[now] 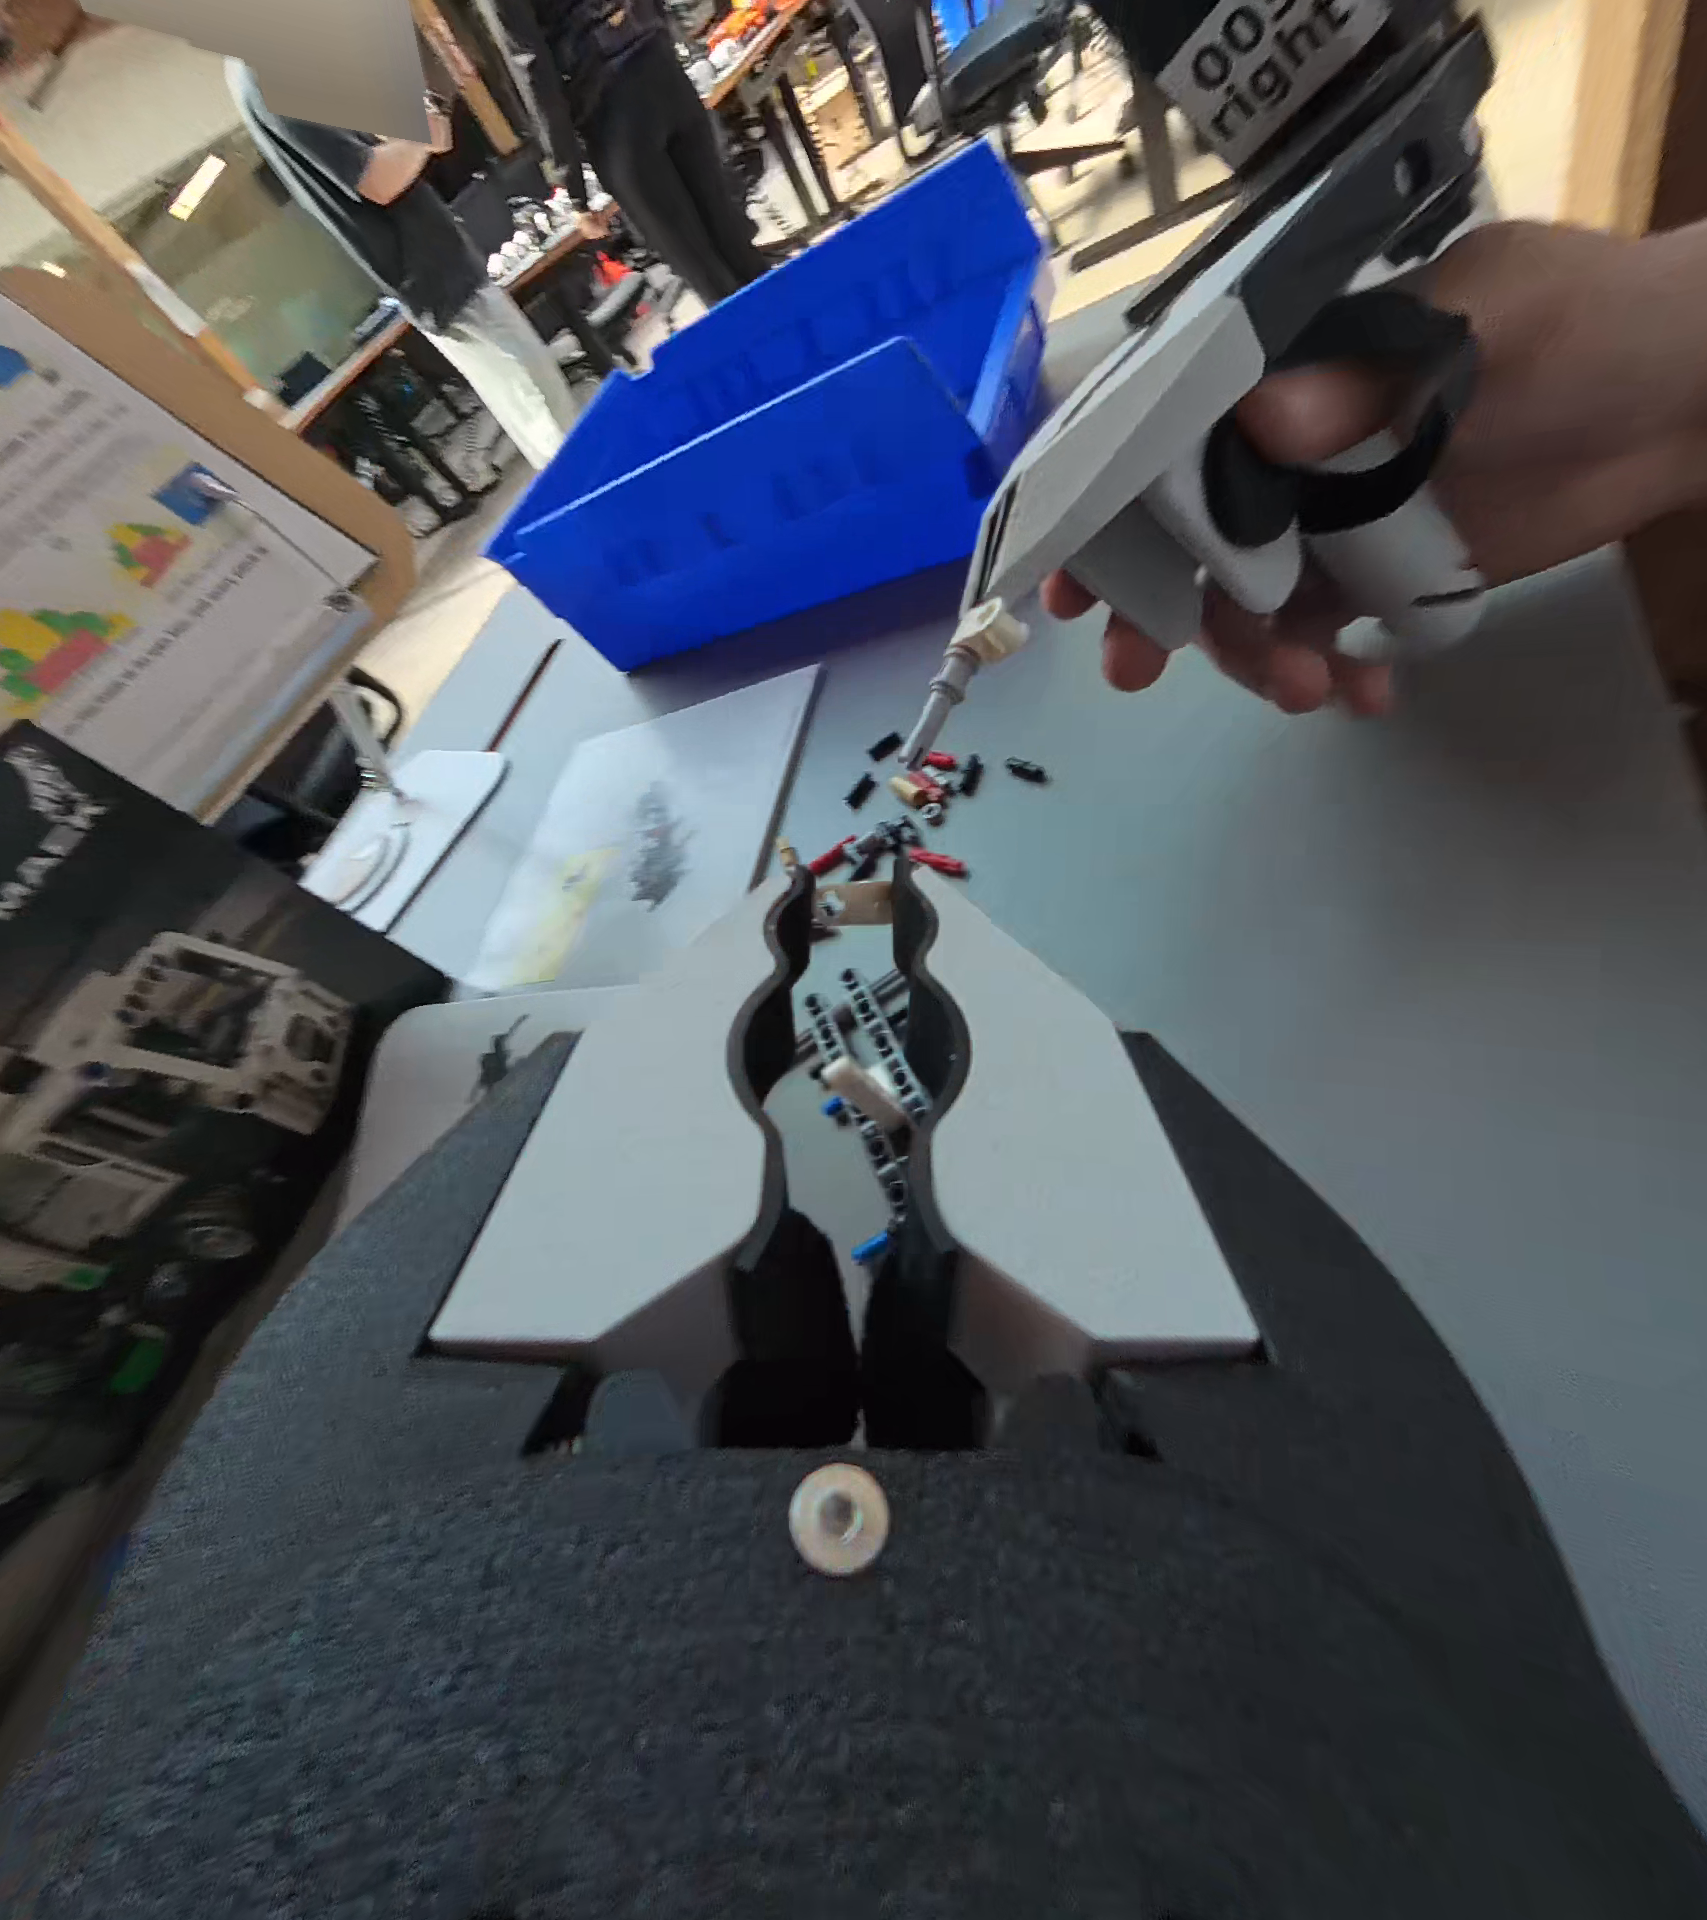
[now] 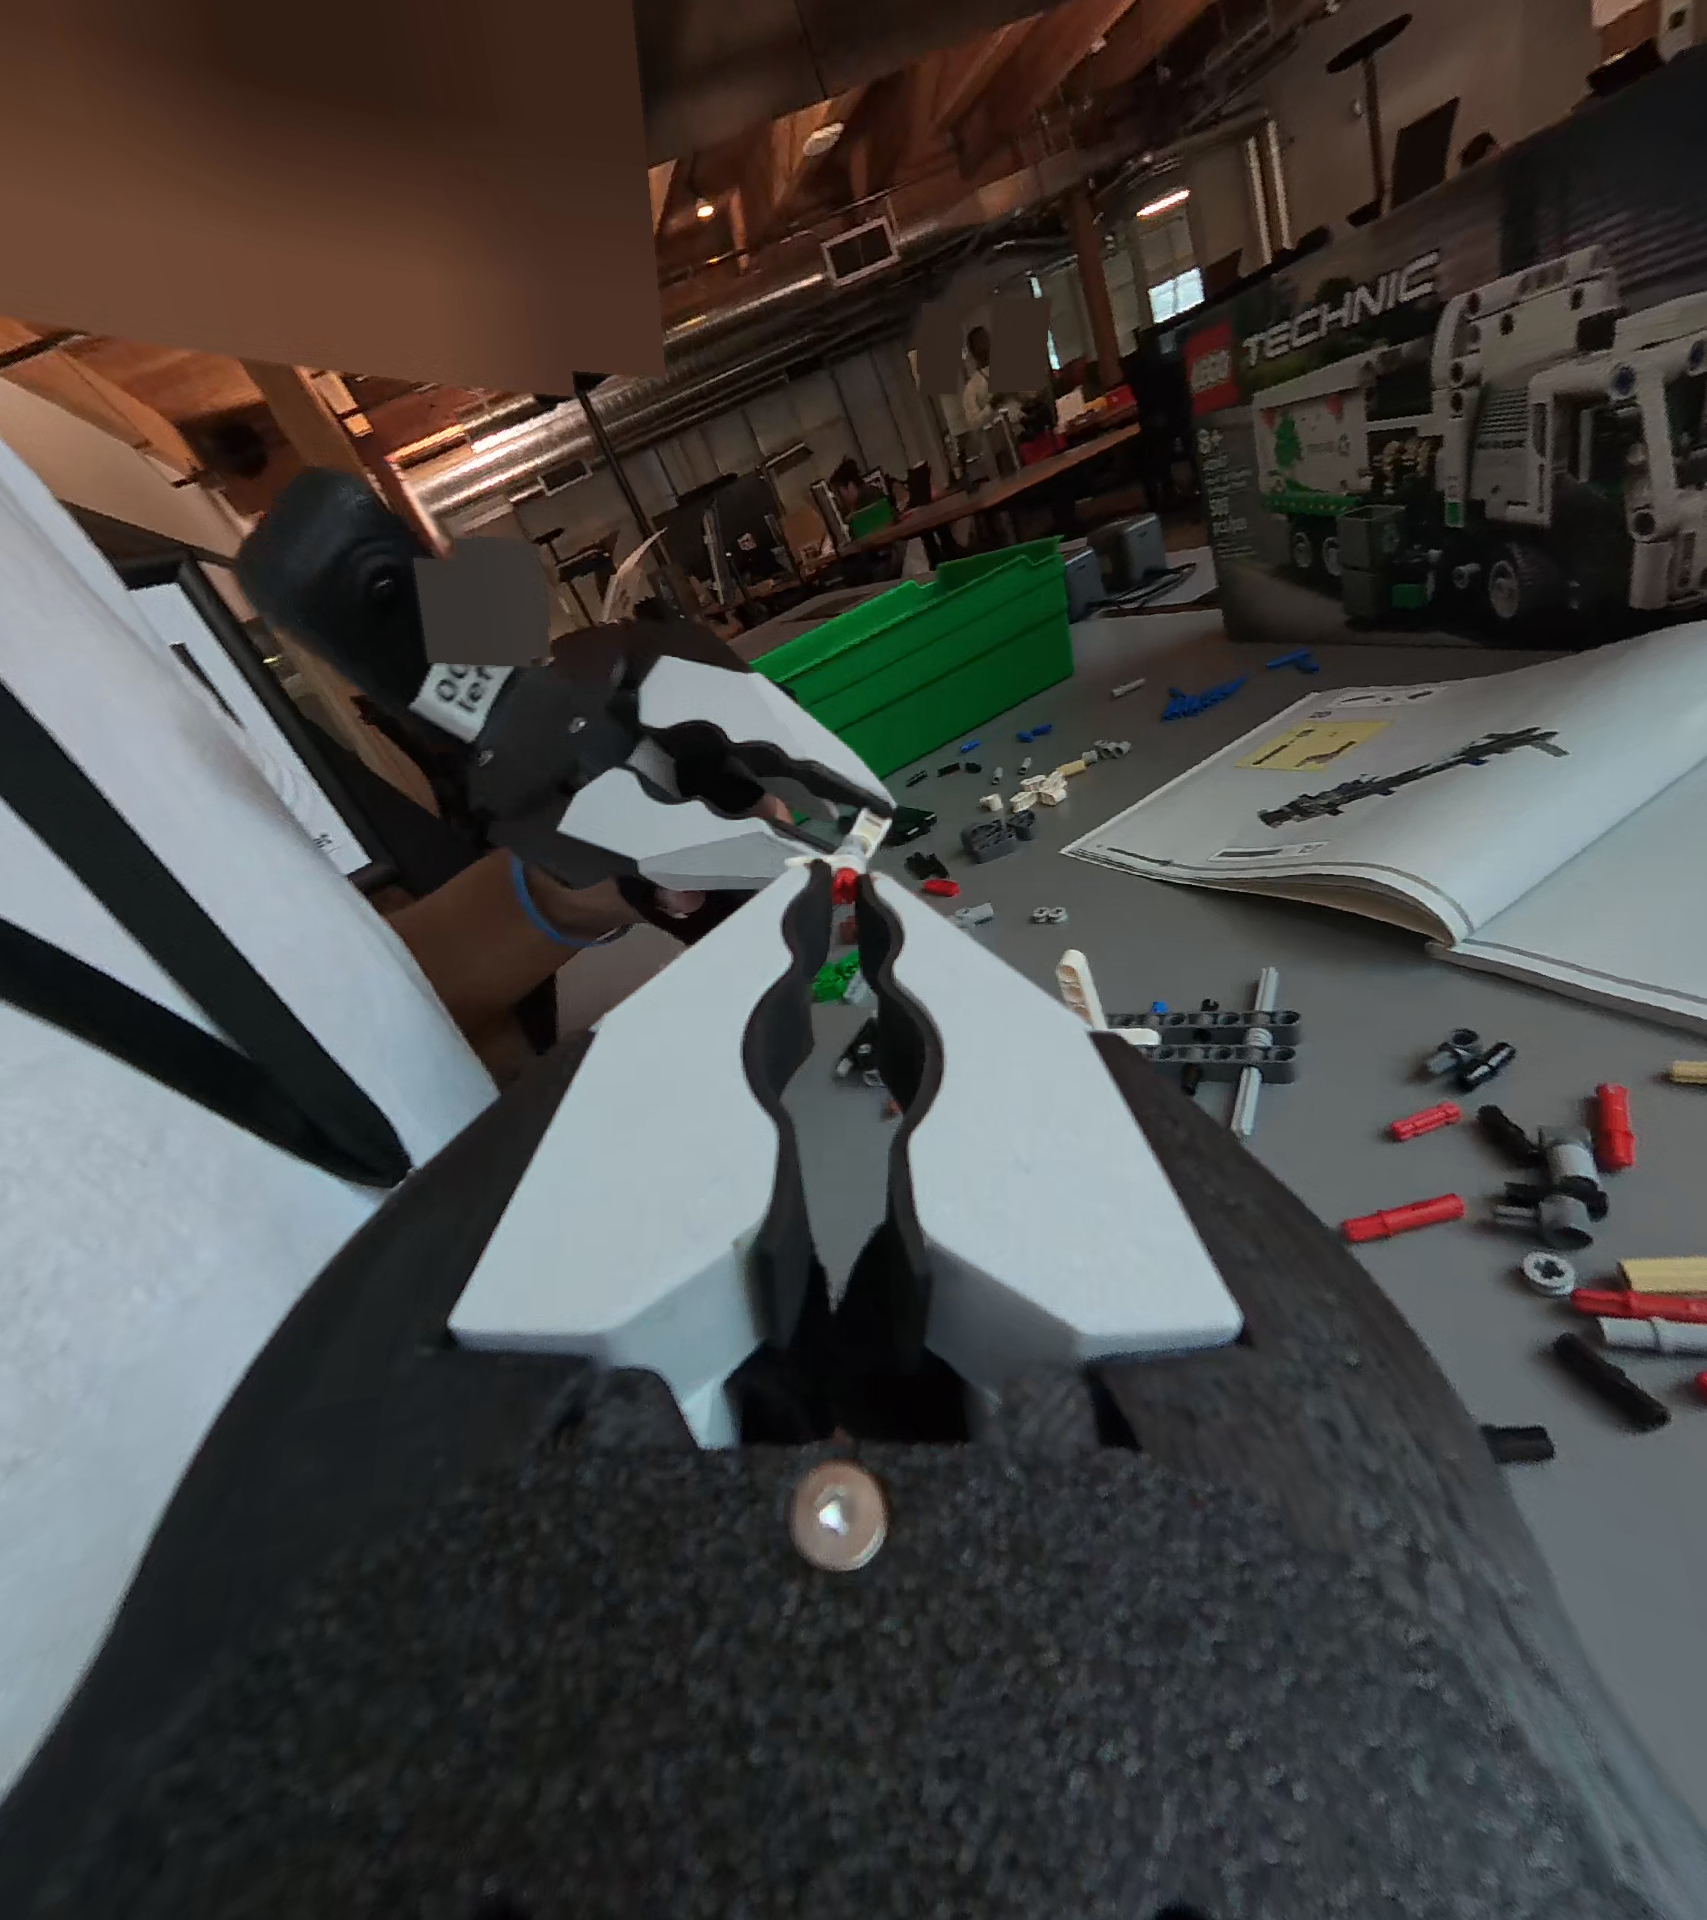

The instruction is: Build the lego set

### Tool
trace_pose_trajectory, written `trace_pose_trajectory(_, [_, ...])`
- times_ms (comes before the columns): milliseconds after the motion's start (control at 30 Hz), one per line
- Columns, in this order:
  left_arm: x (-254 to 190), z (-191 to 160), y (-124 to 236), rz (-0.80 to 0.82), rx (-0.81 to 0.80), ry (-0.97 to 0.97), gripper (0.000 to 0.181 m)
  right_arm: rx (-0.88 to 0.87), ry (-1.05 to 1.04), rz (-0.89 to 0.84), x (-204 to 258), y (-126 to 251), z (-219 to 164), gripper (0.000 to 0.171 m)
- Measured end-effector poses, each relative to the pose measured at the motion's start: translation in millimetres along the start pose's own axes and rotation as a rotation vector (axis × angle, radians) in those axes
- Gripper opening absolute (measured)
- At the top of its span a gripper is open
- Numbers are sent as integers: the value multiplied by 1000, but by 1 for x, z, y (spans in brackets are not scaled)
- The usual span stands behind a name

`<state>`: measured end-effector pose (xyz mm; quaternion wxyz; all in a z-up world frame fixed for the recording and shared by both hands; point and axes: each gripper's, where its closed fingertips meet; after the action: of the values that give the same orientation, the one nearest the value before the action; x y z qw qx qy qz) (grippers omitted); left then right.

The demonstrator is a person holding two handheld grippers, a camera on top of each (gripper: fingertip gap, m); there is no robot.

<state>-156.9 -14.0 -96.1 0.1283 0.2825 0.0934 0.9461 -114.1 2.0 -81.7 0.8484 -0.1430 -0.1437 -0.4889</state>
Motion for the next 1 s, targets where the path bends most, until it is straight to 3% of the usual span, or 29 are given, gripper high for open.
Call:
trace_pose_trajectory(133, [22,-8,-9,252,23,-338,13,-71,-122,-94,-20,-3,7,1])
trace_pose_trajectory(300, [31,-6,-15,371,17,-636,13,-161,-327,-90,-26,-16,12,0])
trace_pose_trajectory(1000, [22,-1,-16,383,-33,-745,13,-143,-404,-79,-30,-25,-1,0])
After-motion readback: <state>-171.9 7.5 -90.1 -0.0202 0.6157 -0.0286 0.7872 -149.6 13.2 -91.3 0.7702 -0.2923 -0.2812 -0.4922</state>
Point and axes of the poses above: each gripper's, where its closed fingertips meet, y back along the fingers, z out of its top, x = y × z across the jaws, and after that the axes turned 5 degrees about z, right-handed
